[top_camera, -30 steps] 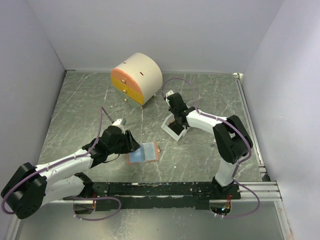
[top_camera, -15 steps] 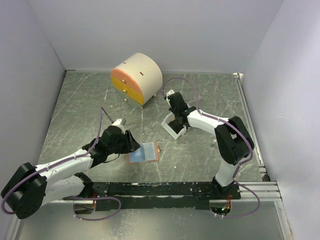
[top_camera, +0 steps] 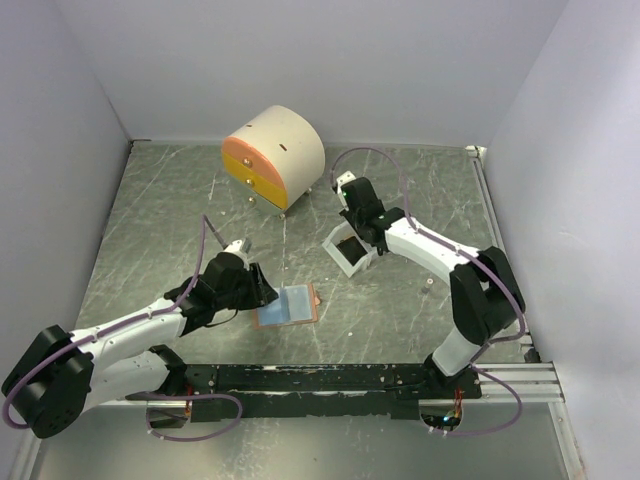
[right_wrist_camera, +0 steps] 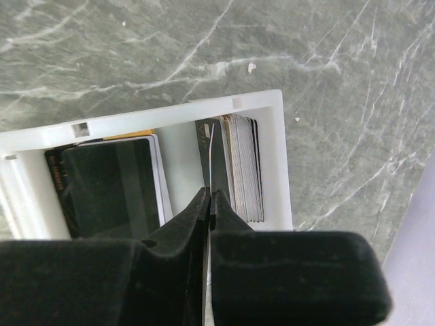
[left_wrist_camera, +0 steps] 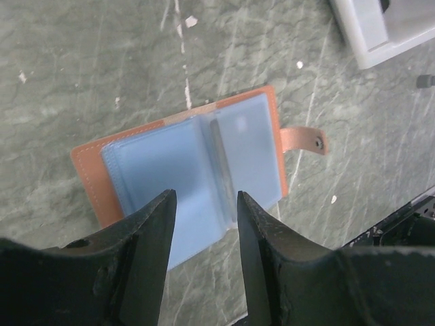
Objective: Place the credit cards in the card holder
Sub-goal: Pick up the credit card from the storage box, then insert the credit card into the card holder.
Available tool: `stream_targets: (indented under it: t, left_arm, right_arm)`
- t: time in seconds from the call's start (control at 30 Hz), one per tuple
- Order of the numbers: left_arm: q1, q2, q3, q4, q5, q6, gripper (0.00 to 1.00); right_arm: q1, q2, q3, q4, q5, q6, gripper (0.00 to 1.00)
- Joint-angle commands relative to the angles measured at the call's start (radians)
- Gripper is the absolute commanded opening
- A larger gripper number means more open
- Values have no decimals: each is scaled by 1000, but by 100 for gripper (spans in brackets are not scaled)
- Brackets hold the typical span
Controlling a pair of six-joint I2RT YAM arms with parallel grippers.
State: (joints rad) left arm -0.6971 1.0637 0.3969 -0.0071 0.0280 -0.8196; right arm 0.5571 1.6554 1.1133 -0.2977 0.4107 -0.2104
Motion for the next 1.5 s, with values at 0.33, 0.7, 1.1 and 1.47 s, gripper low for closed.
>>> stream_targets:
  t: [0.33, 0.7, 1.1, 1.47]
  left_arm:
    - [5, -53, -5, -97, -42, -11, 14]
    - [6, -31, -50, -63, -30, -28, 7]
    - [6, 2, -53, -84, -41, -24, 7]
    - [5, -28, -84, -83, -41, -36, 7]
  right_arm:
    - [17, -166, 111, -187, -94, 328, 0]
    - [56, -400, -143, 28, -460, 712, 0]
    - [219, -352, -313, 261, -521, 994, 0]
    - [281, -251, -364, 382, -534, 1088, 0]
